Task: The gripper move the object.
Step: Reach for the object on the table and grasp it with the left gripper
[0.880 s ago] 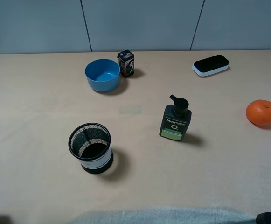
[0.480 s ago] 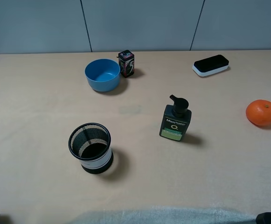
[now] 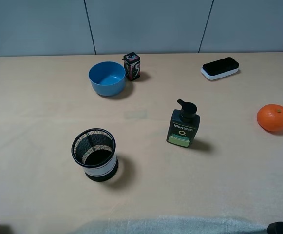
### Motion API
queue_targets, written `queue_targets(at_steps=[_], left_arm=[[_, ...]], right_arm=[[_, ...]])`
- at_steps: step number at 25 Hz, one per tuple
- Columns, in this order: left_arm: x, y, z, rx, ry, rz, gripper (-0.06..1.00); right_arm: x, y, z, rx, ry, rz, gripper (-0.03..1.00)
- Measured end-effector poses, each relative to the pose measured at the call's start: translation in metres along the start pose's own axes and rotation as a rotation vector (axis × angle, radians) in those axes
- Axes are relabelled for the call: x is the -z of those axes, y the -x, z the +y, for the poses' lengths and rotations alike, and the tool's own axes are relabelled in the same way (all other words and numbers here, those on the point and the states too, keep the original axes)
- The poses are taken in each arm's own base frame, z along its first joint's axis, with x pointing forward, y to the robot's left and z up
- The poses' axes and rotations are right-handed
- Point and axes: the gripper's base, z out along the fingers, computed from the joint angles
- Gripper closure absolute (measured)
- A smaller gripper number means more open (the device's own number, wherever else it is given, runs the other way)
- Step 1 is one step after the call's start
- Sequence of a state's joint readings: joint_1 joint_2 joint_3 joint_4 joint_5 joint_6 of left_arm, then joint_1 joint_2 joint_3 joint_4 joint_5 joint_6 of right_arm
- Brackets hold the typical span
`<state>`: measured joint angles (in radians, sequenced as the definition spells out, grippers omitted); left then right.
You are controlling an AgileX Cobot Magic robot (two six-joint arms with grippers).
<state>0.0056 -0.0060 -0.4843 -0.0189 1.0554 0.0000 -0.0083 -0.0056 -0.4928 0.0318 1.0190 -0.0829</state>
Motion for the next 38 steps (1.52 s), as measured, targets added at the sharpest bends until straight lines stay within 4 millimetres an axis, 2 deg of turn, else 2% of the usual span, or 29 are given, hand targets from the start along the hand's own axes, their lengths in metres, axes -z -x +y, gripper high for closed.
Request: queue_targets(at_steps=[38], left_arm=[[-0.0038, 0.0027, 0.0001, 0.000, 0.001, 0.030, 0.22]], right_arm=[[0.0000, 0.0000, 0.0000, 0.000, 0.000, 0.000, 0.33]])
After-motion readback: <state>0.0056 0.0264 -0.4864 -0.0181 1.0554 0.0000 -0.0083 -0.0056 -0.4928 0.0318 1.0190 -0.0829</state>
